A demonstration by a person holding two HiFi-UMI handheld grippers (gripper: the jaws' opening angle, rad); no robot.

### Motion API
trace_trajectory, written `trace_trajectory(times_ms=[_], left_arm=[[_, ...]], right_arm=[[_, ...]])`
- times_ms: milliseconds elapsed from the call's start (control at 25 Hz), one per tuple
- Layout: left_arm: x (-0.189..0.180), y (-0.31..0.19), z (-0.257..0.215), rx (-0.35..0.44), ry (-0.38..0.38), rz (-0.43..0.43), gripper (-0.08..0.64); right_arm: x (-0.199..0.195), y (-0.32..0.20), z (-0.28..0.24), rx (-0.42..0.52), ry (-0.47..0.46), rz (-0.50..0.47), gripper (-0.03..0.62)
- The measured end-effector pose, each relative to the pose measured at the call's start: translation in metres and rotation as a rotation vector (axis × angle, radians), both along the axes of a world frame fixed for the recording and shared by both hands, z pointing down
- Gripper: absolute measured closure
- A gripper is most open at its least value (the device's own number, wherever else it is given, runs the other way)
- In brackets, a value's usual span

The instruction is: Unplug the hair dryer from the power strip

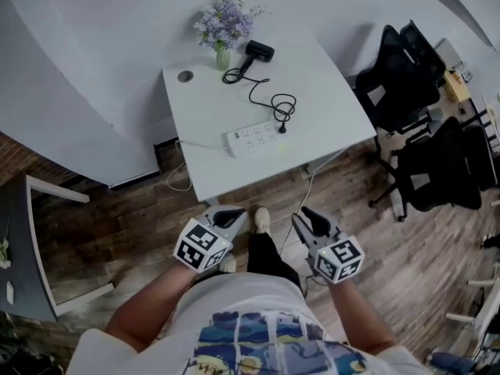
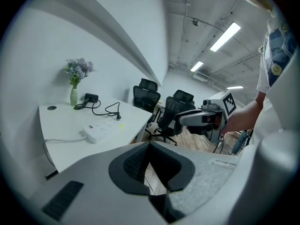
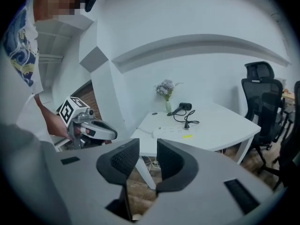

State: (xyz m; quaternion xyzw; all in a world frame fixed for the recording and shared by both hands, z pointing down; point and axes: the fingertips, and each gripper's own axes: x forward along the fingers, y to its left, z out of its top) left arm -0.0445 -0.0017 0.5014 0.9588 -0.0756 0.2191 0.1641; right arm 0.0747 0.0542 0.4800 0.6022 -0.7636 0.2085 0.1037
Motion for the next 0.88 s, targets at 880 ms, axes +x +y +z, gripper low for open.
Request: trace_trajectory(times_ms=[880], left_arm=[[0.125, -0.185, 0.080, 0.012, -0.238, -0.227, 0.558]], right_arm=[[0.130, -0.220, 0.060, -0.102, 0.010, -0.289, 0.474]])
